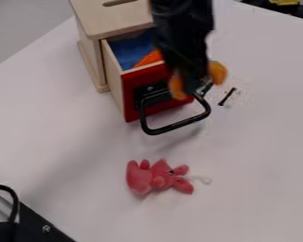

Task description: Move the croissant to the left side of drawer

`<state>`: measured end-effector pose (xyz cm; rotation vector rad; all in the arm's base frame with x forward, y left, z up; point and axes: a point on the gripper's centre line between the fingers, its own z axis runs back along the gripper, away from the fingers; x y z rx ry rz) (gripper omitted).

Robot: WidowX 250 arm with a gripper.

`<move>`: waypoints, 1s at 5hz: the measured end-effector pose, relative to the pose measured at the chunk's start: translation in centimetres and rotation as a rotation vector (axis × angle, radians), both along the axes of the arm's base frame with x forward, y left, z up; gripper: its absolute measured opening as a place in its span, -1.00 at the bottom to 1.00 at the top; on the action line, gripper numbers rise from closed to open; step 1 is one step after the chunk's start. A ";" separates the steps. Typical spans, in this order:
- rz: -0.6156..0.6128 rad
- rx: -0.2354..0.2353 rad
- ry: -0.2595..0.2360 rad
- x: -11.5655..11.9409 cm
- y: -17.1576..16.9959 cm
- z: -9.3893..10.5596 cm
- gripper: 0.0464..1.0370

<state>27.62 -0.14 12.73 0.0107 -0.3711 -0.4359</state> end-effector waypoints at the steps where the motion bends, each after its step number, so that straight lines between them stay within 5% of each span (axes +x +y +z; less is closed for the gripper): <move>1: 0.188 -0.012 -0.001 -1.1 4.7 0.9 0.22; 3: 0.522 -0.046 0.038 -3.4 11.6 0.7 0.22; 5: 0.748 -0.086 0.207 -3.9 14.9 -5.9 0.22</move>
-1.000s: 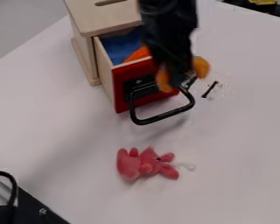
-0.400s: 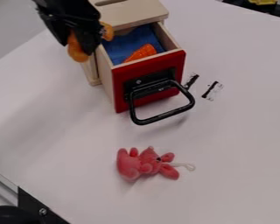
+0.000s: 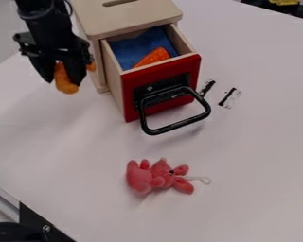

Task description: Move the croissant to the left side of drawer

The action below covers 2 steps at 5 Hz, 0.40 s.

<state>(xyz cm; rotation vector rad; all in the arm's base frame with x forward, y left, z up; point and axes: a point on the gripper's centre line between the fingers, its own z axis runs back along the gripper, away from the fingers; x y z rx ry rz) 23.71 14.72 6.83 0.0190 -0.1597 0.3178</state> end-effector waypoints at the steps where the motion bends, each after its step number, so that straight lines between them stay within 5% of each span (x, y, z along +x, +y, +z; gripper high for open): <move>1: 0.050 0.005 0.050 -0.2 0.2 -1.4 0.22; 2: 0.087 0.024 0.074 -0.5 0.4 -2.3 0.22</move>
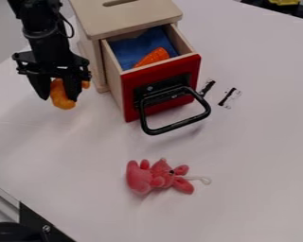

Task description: Move the croissant to the left side of drawer

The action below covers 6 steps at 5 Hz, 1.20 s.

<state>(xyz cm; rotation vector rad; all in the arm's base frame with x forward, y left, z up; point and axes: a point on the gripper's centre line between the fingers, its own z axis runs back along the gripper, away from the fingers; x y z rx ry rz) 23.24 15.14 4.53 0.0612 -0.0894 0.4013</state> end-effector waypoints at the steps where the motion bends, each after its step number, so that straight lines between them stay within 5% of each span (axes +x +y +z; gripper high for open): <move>1: 0.037 -0.005 0.015 -0.2 0.0 -1.2 0.22; 3: 0.100 -0.017 0.054 -0.7 -0.1 -3.7 0.22; 5: 0.111 -0.017 0.076 -0.6 0.1 -4.1 0.32; 6: 0.122 -0.038 0.066 -0.5 -0.1 -4.2 0.89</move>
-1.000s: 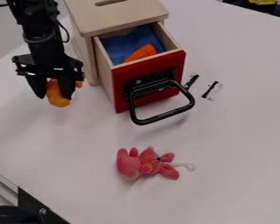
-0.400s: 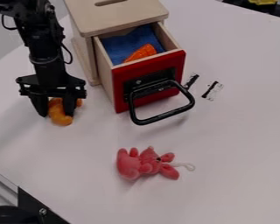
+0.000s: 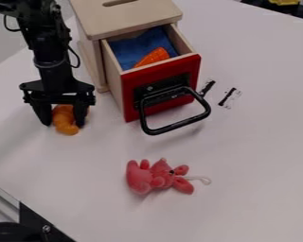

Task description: Move the croissant to the left side of drawer

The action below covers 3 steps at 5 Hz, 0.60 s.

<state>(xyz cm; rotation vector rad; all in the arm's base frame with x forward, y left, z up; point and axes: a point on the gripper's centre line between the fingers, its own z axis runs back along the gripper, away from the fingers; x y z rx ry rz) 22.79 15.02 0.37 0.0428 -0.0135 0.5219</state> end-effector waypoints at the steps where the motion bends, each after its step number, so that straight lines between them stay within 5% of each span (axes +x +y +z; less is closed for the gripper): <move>1: -0.017 -0.015 -0.015 -0.2 -0.1 -0.1 0.93; 3: -0.067 -0.031 -0.097 0.0 -0.3 1.2 0.93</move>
